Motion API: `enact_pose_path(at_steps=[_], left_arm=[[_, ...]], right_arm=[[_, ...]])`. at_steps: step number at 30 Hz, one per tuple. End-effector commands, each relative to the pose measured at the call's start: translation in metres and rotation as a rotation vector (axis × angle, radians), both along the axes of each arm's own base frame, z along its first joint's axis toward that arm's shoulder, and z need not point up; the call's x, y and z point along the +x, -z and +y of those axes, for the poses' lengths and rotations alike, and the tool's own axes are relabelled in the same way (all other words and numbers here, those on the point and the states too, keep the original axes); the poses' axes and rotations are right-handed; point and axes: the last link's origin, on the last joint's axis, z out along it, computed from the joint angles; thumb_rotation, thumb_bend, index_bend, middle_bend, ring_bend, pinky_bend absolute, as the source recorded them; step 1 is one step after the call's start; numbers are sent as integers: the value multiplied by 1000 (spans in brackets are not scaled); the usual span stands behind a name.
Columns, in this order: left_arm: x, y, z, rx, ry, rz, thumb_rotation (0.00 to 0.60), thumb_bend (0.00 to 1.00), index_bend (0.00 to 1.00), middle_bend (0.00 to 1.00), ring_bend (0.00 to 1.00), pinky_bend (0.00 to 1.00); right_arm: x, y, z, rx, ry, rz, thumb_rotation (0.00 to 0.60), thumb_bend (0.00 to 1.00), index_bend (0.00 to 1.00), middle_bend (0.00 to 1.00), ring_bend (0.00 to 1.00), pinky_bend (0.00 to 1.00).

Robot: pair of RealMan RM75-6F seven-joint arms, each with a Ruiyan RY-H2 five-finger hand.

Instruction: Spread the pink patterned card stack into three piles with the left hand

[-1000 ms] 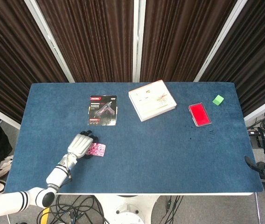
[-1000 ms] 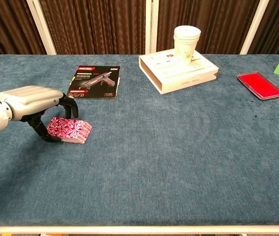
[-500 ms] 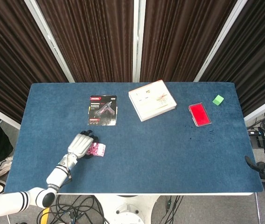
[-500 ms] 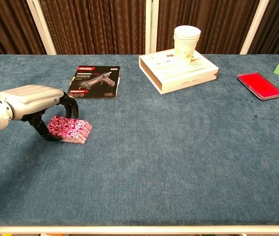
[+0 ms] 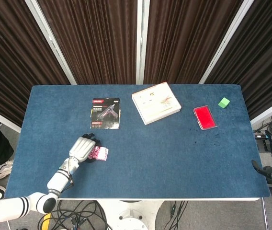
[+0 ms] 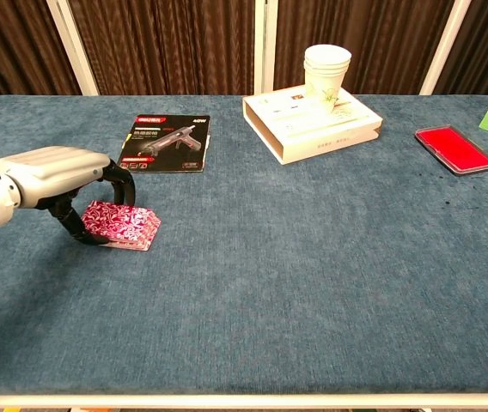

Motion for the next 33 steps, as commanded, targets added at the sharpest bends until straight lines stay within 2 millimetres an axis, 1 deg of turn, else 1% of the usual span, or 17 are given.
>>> enact_pose_path(at_steps=[1,19,24,29,33], left_arm=[[-1,-1,0,1,-4,-11,600,248,386,414,144,209],[-6,-9,3,18,-17,-79,600,249,401,429,159,209],[-14,-23,10,57,-34,-71,600,248,400,429,158,209],[-29,-39,19,122,-42,-27,600,249,401,429,158,209],[-40,-48,25,157,-74,-34,600,248,401,429,159,209]], right_arm=[[0,0,0,0,0,0,600,126,16,0,0,0],[0,1,-1,4,5,0,600,126,16,0,0,0],[-1,1,-1,3,5,-1,600,126,16,0,0,0],[0,2,-1,8,6,1,600,126,16,0,0,0],[-1,2,-2,5,9,7,600,125,16,0,0,0]])
